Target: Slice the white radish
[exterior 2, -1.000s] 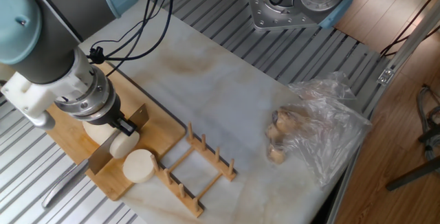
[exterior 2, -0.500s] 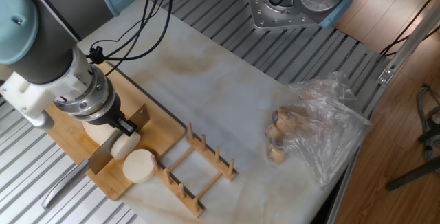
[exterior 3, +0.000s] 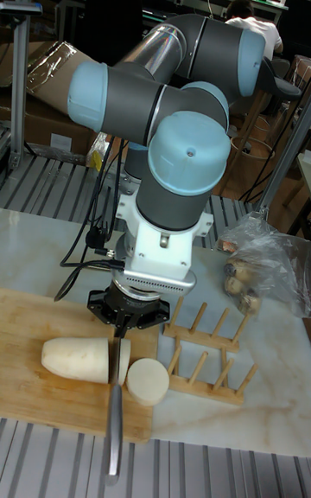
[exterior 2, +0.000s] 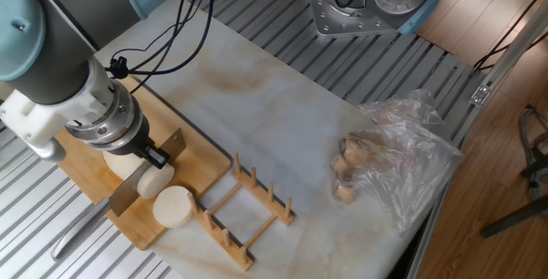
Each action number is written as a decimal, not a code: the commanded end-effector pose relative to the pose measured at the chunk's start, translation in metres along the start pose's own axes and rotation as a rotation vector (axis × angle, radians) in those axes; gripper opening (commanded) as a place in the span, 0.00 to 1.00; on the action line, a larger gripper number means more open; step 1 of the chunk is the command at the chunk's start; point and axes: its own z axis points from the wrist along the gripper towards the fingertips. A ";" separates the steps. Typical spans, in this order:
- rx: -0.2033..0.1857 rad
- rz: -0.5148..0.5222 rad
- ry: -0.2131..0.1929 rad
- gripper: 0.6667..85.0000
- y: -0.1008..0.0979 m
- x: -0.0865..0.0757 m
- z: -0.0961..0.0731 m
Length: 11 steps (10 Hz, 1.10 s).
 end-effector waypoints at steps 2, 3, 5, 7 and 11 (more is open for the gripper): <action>-0.021 0.002 0.005 0.01 0.005 -0.001 0.006; -0.026 0.003 0.004 0.01 0.008 -0.002 0.013; -0.027 -0.005 0.019 0.01 0.008 0.001 0.013; -0.029 -0.016 0.031 0.01 0.007 0.003 0.013; -0.018 -0.026 0.053 0.01 0.005 0.005 0.019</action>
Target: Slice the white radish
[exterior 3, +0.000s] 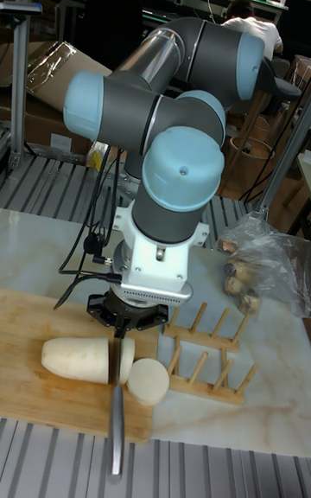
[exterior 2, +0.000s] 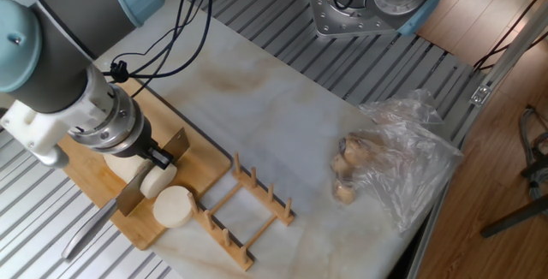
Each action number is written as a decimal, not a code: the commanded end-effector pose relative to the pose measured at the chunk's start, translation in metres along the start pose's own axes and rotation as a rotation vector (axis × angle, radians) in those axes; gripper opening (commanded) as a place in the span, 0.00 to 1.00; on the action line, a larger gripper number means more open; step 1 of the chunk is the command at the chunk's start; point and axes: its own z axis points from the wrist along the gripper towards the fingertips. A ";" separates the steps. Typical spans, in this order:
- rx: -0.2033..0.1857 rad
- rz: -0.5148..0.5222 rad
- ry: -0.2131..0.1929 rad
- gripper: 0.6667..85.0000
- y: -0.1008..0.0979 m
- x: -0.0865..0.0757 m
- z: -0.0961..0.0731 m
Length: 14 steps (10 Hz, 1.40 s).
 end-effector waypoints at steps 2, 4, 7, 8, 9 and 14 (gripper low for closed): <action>-0.001 -0.012 0.046 0.01 0.003 0.009 -0.004; -0.010 -0.018 0.093 0.01 0.006 0.016 -0.019; 0.000 -0.010 0.096 0.01 0.002 0.017 -0.016; -0.003 -0.010 0.095 0.01 0.003 0.017 -0.018; -0.001 -0.006 0.088 0.01 0.002 0.016 -0.019; -0.012 0.001 0.102 0.01 0.015 0.015 -0.041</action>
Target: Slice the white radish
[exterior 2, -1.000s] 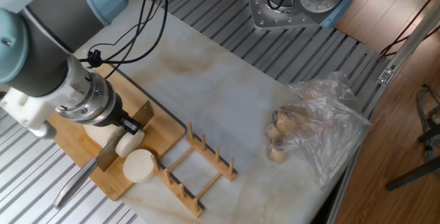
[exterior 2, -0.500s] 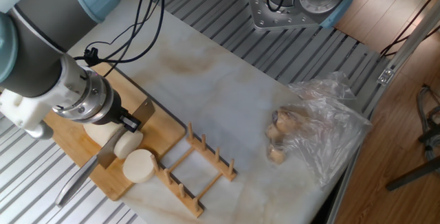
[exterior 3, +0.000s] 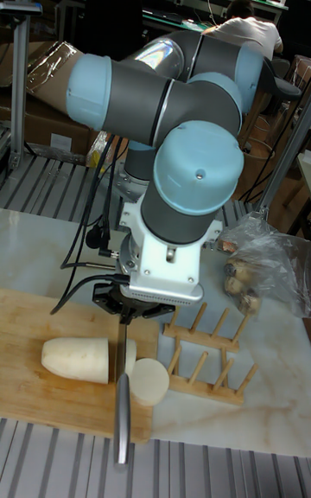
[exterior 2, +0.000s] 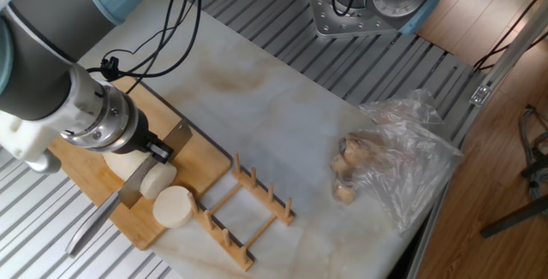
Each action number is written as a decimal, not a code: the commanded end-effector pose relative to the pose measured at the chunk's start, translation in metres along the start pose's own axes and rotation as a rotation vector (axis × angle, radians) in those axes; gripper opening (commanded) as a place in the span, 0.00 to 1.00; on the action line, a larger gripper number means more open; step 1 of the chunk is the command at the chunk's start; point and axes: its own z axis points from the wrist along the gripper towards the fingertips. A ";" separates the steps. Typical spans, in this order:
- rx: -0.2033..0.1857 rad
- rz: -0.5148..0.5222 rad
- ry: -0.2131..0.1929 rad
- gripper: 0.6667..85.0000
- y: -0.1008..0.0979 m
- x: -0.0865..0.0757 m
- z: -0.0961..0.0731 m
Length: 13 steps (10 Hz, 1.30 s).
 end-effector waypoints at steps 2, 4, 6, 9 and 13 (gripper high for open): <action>-0.031 0.006 0.007 0.01 0.016 0.002 -0.015; -0.029 0.005 0.008 0.01 0.015 0.002 -0.016; -0.024 0.000 0.004 0.01 0.013 0.001 -0.015; -0.026 -0.005 0.008 0.01 0.010 0.004 -0.020; -0.025 0.012 -0.031 0.01 0.002 -0.001 -0.030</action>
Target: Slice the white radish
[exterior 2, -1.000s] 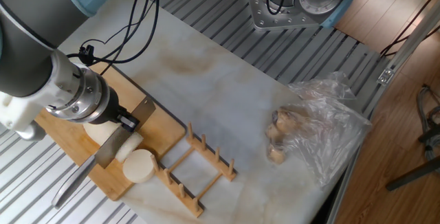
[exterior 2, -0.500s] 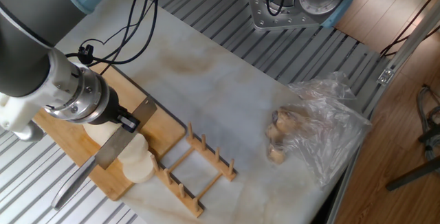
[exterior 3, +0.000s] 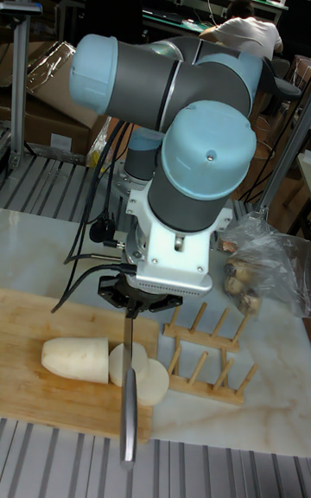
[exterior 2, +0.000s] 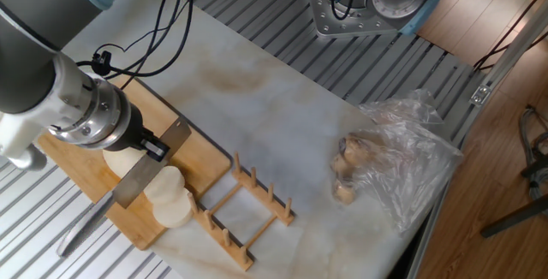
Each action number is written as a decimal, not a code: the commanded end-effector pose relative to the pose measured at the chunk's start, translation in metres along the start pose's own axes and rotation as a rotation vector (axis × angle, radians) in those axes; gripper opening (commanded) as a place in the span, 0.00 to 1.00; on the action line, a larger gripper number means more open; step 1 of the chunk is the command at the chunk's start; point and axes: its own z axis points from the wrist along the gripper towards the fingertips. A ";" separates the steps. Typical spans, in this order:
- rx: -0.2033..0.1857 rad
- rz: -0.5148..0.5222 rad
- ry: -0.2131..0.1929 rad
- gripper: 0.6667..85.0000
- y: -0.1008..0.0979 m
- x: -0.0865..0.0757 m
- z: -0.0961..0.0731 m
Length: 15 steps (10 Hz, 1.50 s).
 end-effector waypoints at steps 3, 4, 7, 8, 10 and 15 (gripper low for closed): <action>-0.037 0.008 -0.055 0.01 0.005 -0.006 -0.010; -0.052 0.013 -0.057 0.01 0.015 -0.001 -0.019; -0.093 0.039 -0.027 0.01 0.043 0.031 -0.040; -0.107 0.054 -0.018 0.01 0.052 0.040 -0.047; -0.150 0.073 -0.009 0.01 0.072 0.056 -0.059; -0.163 0.124 -0.071 0.01 0.119 0.064 -0.042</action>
